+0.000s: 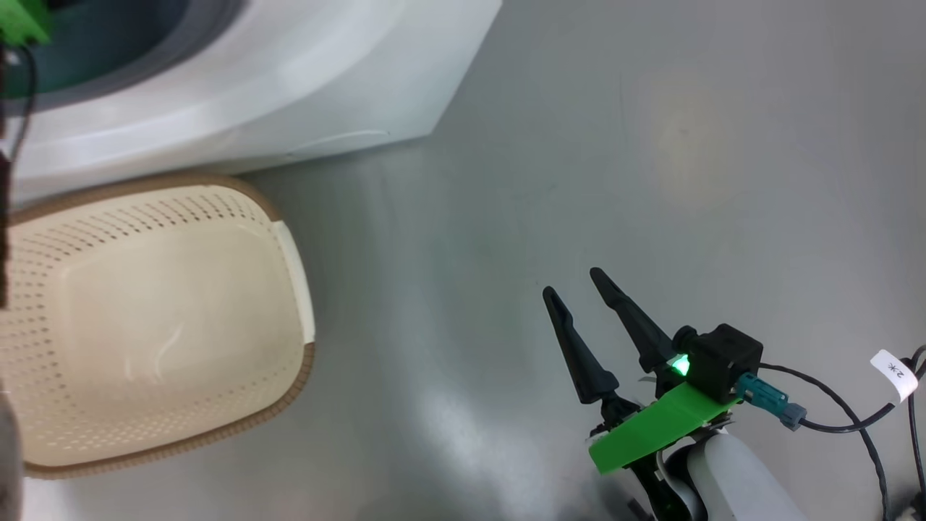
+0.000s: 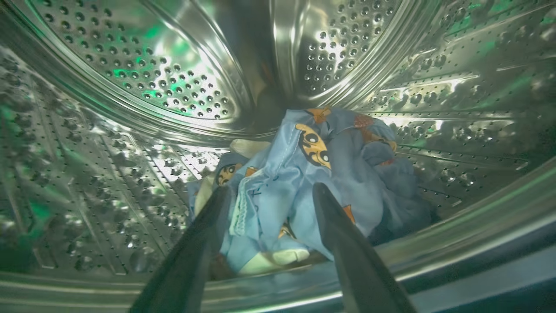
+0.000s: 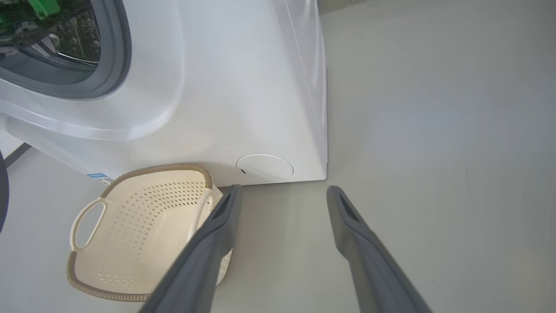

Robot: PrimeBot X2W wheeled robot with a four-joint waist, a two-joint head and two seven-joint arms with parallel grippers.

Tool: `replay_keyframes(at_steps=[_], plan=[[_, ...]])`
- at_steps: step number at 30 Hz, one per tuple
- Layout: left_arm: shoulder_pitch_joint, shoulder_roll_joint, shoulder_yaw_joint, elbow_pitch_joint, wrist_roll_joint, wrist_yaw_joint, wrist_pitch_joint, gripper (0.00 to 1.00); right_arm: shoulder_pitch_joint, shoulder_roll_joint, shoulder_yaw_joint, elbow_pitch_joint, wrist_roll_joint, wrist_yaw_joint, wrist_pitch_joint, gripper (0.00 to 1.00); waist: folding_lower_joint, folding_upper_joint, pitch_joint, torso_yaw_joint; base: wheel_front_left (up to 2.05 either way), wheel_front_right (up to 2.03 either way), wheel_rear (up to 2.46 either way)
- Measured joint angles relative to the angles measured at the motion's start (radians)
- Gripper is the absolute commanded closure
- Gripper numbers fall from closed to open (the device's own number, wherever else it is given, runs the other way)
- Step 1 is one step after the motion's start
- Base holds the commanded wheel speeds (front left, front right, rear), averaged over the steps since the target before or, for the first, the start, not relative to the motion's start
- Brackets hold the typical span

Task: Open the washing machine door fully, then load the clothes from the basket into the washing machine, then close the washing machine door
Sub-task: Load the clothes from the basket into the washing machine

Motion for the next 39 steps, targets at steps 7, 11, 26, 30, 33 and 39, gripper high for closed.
replay_keyframes(at_steps=[7, 11, 26, 30, 33, 39], plan=[[0.116, -0.016, 0.003, -0.020, -0.022, 0.014, -0.032, 0.00, 0.003, -0.001, -0.009, 0.026, -0.009, 0.000, 0.000, 0.00, 0.0000, 0.0000, -0.080, 0.028, 0.00, 0.00, 0.00], [0.192, -0.036, 0.006, -0.052, -0.027, 0.019, -0.039, 0.00, 0.008, -0.002, -0.020, 0.035, -0.012, 0.000, 0.000, 0.00, 0.0000, 0.0000, -0.131, 0.043, 0.00, 0.00, 0.00], [0.727, -0.045, 0.118, -0.523, -0.077, 0.087, -0.047, 0.00, 0.135, -0.002, -0.022, 0.075, -0.017, 0.000, 0.000, 0.00, 0.0000, 0.0000, -0.358, 0.087, 0.00, 0.00, 0.00], [0.866, -0.043, 0.132, -0.657, -0.072, 0.107, -0.047, 0.00, 0.160, -0.001, -0.027, 0.078, -0.018, 0.000, 0.000, 0.00, 0.0000, 0.0000, -0.412, 0.099, 0.00, 0.00, 0.00], [0.965, -0.043, 0.132, -0.746, -0.059, 0.119, -0.047, 0.00, 0.178, -0.001, -0.030, 0.079, -0.019, 0.000, 0.000, 0.00, 0.0000, 0.0000, -0.446, 0.109, 0.00, 0.00, 0.00], [1.149, -0.039, 0.132, -0.904, -0.048, 0.148, -0.047, 0.00, 0.211, -0.001, -0.033, 0.078, -0.019, 0.000, 0.000, 0.00, 0.0000, 0.0000, -0.504, 0.128, 0.00, 0.00, 0.00]])
